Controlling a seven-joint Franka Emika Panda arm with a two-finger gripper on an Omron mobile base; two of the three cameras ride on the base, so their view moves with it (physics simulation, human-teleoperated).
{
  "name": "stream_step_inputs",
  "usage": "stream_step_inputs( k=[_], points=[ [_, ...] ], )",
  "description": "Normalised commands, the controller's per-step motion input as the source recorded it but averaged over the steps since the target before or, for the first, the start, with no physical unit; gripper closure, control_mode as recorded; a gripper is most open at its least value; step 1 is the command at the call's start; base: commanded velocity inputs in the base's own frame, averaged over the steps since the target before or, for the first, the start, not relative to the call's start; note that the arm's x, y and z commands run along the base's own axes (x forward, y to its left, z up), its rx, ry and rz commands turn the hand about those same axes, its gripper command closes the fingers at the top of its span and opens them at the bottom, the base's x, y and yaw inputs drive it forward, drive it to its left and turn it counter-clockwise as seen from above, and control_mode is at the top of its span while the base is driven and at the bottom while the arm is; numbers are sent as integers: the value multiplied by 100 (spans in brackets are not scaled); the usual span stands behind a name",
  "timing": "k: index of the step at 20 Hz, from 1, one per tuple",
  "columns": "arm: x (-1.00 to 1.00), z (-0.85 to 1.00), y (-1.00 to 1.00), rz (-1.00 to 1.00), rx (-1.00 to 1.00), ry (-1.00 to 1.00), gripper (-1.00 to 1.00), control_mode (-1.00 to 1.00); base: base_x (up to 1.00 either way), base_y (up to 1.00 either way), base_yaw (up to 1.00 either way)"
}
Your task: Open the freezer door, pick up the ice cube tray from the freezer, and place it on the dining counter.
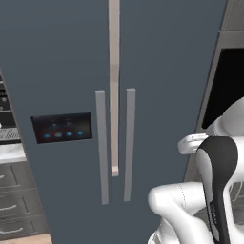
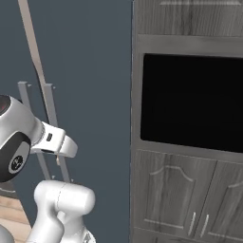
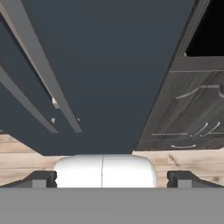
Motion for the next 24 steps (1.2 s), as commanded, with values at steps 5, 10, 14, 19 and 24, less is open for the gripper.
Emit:
stream_step_inputs(
  k=[5, 10, 14, 19, 24],
  points=[
    [0, 0, 0, 0, 0, 0, -100, 100, 11, 0, 1],
    [0, 0, 0, 0, 0, 0, -100, 100, 24, 0, 0],
    [0, 0, 0, 0, 0, 0, -100, 100, 33, 0, 0],
    [0, 0, 0, 0, 0, 0, -100, 100, 37, 0, 0],
    [0, 0, 0, 0, 0, 0, -100, 100, 13, 0, 0]
  ],
)
